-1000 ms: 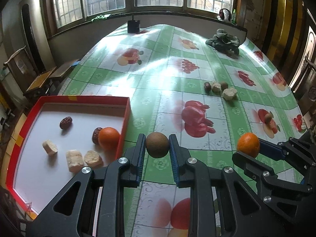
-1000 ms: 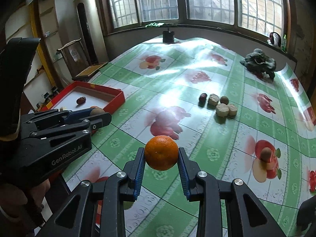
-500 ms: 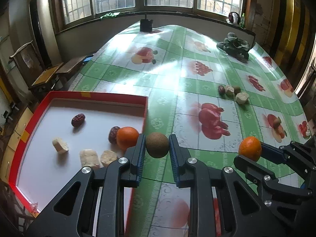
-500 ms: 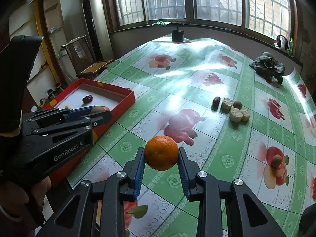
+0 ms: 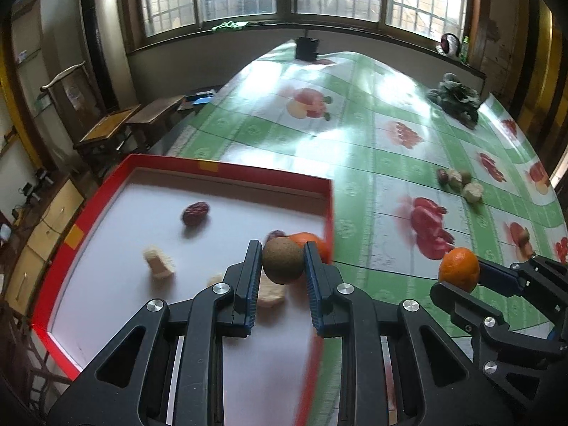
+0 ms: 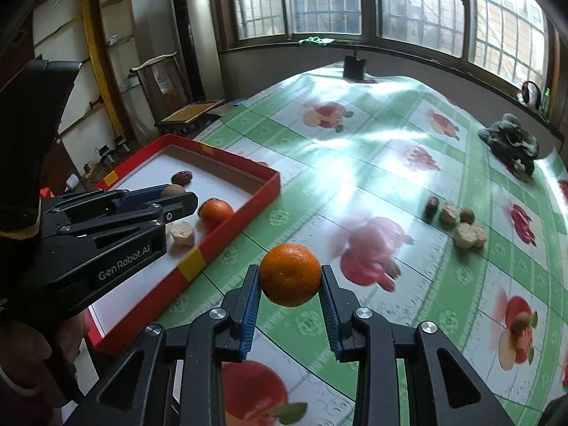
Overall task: Organize fruits
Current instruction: 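Carry the brown fruit and orange into the tray and open both tools, then grasp a small brown ball with the right tool while the left tool grasps a hexagonal chunk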
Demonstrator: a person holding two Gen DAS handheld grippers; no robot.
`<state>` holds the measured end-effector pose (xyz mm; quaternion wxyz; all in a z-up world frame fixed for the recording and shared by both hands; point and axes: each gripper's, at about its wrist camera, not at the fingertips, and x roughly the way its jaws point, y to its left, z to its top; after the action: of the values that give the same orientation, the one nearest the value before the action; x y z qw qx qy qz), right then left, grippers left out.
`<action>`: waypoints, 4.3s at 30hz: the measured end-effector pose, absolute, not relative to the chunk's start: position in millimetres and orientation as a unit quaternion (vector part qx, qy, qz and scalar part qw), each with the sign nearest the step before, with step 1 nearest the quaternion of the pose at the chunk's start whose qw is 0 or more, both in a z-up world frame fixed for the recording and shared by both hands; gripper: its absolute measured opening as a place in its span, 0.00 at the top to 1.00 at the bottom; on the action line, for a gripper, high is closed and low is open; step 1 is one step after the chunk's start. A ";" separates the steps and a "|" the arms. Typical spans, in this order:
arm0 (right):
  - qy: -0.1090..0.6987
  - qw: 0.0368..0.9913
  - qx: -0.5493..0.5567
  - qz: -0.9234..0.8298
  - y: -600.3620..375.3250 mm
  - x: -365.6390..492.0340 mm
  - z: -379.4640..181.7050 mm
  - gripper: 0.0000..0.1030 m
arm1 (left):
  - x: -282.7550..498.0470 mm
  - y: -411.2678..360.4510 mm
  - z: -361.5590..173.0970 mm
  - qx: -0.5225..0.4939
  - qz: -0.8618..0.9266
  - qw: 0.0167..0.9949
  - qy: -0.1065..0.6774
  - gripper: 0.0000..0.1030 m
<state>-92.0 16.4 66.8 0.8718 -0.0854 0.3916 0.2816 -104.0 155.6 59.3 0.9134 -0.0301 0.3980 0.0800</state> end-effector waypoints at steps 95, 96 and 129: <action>0.406 0.899 0.008 0.164 -150.2 -74.7 55.7 0.55 | -61.4 35.6 47.5 -0.017 -0.025 0.897 0.441 0.44; 0.407 0.899 0.011 0.159 -156.3 -73.4 54.4 0.55 | -58.4 33.3 46.6 -0.017 -0.027 0.896 0.443 0.44; 0.429 0.895 -0.003 0.126 -212.8 -22.9 18.4 0.79 | 40.5 -44.2 28.8 -0.017 -0.106 0.874 0.475 0.44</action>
<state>-22.9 -212.8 18.4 0.8947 -0.0033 0.4285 0.1262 40.5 -44.2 28.8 0.8736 -0.0166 0.4747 -0.1059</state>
